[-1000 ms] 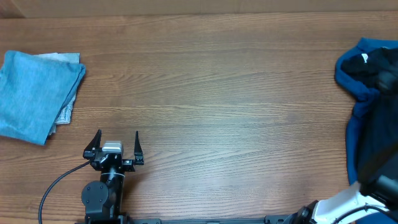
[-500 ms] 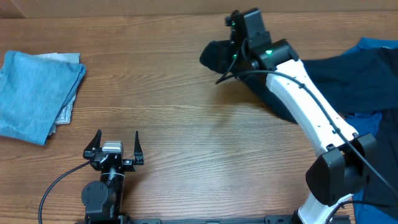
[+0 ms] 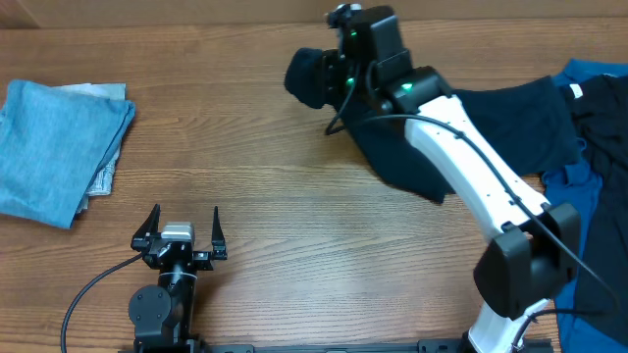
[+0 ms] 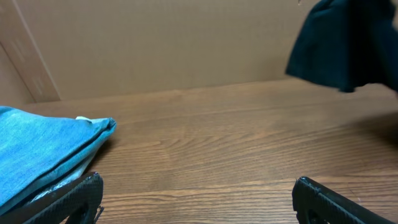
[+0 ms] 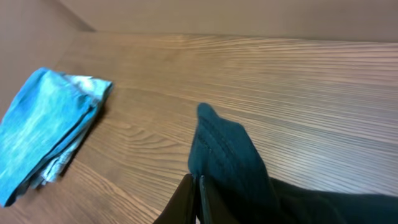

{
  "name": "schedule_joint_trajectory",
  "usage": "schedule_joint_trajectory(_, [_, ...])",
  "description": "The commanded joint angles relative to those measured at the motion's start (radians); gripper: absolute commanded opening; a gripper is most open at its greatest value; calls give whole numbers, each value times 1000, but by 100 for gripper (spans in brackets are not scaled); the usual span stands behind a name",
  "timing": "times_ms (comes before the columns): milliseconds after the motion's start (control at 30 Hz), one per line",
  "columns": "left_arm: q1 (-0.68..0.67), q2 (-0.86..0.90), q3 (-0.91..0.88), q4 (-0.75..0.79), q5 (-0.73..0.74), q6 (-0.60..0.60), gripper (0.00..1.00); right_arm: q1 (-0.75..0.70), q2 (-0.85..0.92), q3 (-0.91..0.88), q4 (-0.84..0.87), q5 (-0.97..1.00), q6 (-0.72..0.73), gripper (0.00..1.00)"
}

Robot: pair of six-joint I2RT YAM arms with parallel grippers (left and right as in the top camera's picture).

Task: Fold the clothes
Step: 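Lift the dark shirt with the right gripper and drag it leftward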

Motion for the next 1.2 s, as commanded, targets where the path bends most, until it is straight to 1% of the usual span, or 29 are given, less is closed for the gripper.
schedule_joint_trajectory(0, [-9, -9, -6, 3, -4, 16, 100, 61, 66, 23, 53, -23, -6, 5])
schedule_joint_trajectory(133, [-9, -9, -6, 3, -4, 16, 100, 110, 122, 23, 118, -19, -53, 6])
schedule_joint_trajectory(267, [-9, -9, -6, 3, -4, 16, 100, 119, 139, 23, 203, -19, -55, 6])
schedule_joint_trajectory(500, [-9, -9, -6, 3, -4, 16, 100, 119, 200, 23, 424, -18, -55, 5])
schedule_joint_trajectory(567, [-9, -9, -6, 3, -4, 16, 100, 119, 224, 23, 457, -18, -55, 18])
schedule_joint_trajectory(600, [-9, -9, -6, 3, -4, 16, 100, 119, 230, 23, 461, -18, -55, 20])
schedule_joint_trajectory(633, [-9, -9, -6, 3, -4, 16, 100, 119, 233, 23, 463, -18, -55, 43])
schedule_joint_trajectory(667, [-9, -9, -6, 3, -4, 16, 100, 119, 233, 23, 463, -19, -55, 73])
schedule_joint_trajectory(700, [-9, -9, -6, 3, -4, 16, 100, 119, 233, 24, 476, -19, -56, 98])
schedule_joint_trajectory(733, [-9, -9, -6, 3, -4, 16, 100, 119, 231, 29, 485, -20, -56, 100])
schedule_joint_trajectory(800, [-9, -9, -6, 3, -4, 16, 100, 100, 219, 43, 447, -20, -55, 100])
schedule_joint_trajectory(867, [-9, -9, -6, 3, -4, 16, 100, 51, 185, 60, 351, -19, -53, 100])
schedule_joint_trajectory(933, [-9, -9, -6, 3, -4, 16, 100, -55, 132, 89, 166, -18, -51, 100])
schedule_joint_trajectory(1033, [-9, -9, -6, 3, -4, 16, 100, -217, 95, 105, -38, -18, -52, 99])
schedule_joint_trajectory(1067, [-9, -9, -6, 3, -4, 16, 100, -282, 94, 105, -104, -19, -52, 89])
schedule_joint_trajectory(1133, [-9, -9, -6, 3, -4, 16, 100, -381, 96, 104, -185, -18, -60, 74])
schedule_joint_trajectory(1167, [-9, -9, -6, 3, -4, 16, 100, -433, 99, 104, -206, -18, -60, 61])
